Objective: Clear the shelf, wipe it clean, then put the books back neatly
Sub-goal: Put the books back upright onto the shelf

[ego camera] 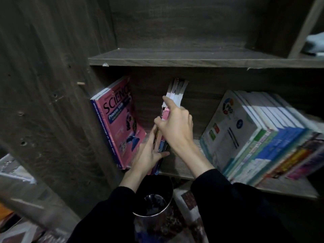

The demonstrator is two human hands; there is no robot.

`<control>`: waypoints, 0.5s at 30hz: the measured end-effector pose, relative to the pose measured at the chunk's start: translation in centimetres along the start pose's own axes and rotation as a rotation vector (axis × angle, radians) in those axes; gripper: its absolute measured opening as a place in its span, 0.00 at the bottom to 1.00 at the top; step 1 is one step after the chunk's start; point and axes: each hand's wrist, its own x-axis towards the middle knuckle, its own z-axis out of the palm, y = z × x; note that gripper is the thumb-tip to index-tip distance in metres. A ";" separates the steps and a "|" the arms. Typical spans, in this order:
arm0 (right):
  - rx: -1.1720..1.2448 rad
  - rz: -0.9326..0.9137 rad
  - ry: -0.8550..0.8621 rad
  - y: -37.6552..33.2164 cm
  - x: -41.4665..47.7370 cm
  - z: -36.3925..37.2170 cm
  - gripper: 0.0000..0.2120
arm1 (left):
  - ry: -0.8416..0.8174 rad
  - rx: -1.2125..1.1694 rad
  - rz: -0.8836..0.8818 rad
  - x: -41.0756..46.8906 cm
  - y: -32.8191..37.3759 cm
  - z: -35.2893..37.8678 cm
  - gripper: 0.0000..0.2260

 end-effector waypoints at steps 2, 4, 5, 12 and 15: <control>-0.019 0.027 0.041 1.4 -0.3 -1.6 0.32 | -0.013 -0.015 0.008 0.2 0.6 2.1 0.44; -0.051 0.050 0.077 3.0 -0.5 -3.3 0.32 | -0.027 0.009 0.006 0.4 1.6 4.4 0.45; -0.067 0.062 0.091 3.8 -0.5 -4.2 0.32 | -0.039 0.016 0.000 0.5 2.0 5.6 0.45; -0.181 0.115 0.181 8.4 -1.3 -9.6 0.31 | -0.047 -0.113 0.111 0.1 7.0 13.0 0.47; -0.240 0.112 0.202 9.7 -1.8 -11.2 0.30 | -0.069 -0.072 0.143 0.4 7.4 14.6 0.49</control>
